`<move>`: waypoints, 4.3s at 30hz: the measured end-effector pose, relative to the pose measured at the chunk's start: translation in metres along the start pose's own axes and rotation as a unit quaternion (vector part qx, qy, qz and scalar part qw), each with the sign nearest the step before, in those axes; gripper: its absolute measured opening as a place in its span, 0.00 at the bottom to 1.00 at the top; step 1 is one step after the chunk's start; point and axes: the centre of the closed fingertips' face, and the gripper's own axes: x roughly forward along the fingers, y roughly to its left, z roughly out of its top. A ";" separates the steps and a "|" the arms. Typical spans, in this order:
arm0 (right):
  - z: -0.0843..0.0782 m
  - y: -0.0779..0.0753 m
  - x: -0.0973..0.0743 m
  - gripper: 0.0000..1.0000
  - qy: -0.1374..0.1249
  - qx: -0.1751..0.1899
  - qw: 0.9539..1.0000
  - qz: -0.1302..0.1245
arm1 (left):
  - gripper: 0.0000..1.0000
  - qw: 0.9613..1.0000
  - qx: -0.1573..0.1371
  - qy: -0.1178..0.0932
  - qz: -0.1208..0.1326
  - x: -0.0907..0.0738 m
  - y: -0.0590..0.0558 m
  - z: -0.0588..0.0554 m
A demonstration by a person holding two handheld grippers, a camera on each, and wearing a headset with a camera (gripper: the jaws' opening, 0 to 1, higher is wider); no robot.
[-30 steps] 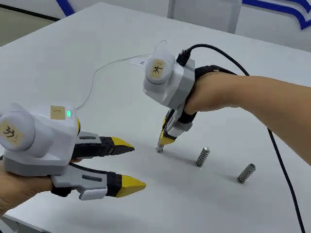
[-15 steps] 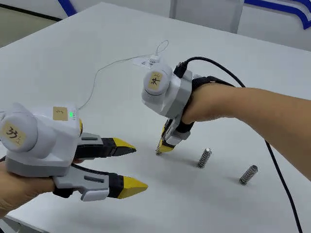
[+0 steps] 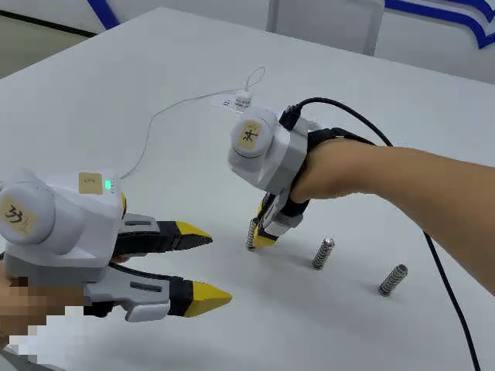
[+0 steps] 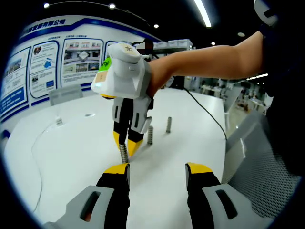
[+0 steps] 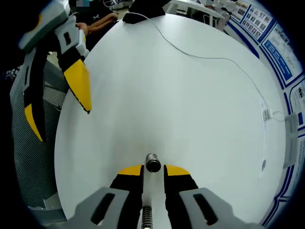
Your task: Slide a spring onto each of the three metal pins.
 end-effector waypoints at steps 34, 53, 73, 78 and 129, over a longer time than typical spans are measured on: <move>-0.070 0.008 -0.069 0.30 -0.106 0.126 0.982 -0.088 | 0.51 1.000 0.003 -0.001 -0.002 -0.003 0.001 0.009; -0.120 0.017 -0.101 0.44 -0.209 0.233 0.936 -0.161 | 0.54 1.000 0.002 0.003 -0.002 -0.004 0.006 0.012; -0.171 0.065 -0.110 0.57 -0.281 0.267 0.899 -0.203 | 0.58 1.000 0.002 0.002 0.000 -0.004 0.006 0.010; -0.174 0.076 -0.106 0.59 -0.301 0.277 0.888 -0.208 | 0.59 1.000 0.000 0.000 0.002 -0.005 0.006 0.009; -0.175 0.099 -0.112 0.64 -0.357 0.324 0.842 -0.241 | 0.64 0.998 -0.030 -0.020 0.044 -0.015 0.014 0.002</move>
